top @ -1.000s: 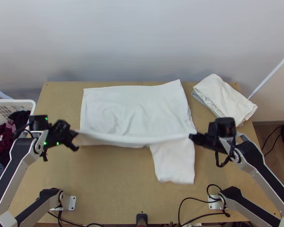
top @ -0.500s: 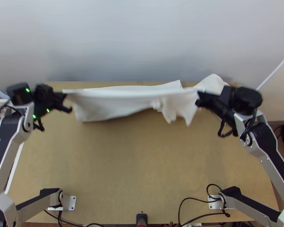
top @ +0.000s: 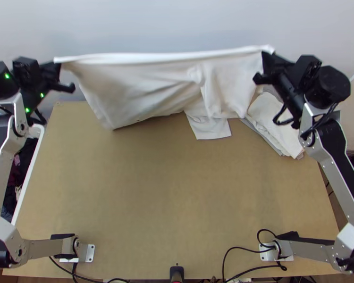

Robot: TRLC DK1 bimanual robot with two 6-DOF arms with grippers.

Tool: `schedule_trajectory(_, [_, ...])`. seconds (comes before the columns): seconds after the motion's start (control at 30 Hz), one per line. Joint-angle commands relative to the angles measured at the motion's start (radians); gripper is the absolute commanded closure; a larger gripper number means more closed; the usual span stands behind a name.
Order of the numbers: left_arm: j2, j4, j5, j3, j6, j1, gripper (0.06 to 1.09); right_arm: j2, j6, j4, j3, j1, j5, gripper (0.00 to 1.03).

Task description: Fold the t-shirt

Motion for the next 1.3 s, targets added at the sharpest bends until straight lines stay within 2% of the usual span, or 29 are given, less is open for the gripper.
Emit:
schedule_trajectory(0.0, [0.03,0.065,-0.078,0.113,-0.061,0.01,1.05,0.01,-0.032,0.124,0.094,-0.026,0.068,1.0])
schedule_trajectory(0.3, [0.033,0.143,-0.199,0.36,-0.191,0.007,1.05,0.047,-0.052,0.193,0.378,-0.03,0.144,1.0])
schedule_trajectory(0.6, [-0.07,0.137,-0.252,0.507,-0.28,0.007,1.05,-0.019,-0.102,0.107,0.64,-0.05,0.146,1.0])
schedule_trajectory(0.7, [-0.158,0.131,-0.258,0.502,-0.286,0.009,1.05,-0.11,-0.119,0.083,0.643,-0.051,0.146,1.0])
schedule_trajectory(0.97, [-0.418,0.138,-0.279,0.398,-0.286,0.018,1.05,-0.371,-0.127,-0.094,0.588,-0.051,0.143,1.0])
schedule_trajectory(1.27, [-0.586,0.019,-0.276,0.277,-0.377,0.015,1.05,-0.472,-0.115,-0.269,0.564,-0.04,0.117,1.0])
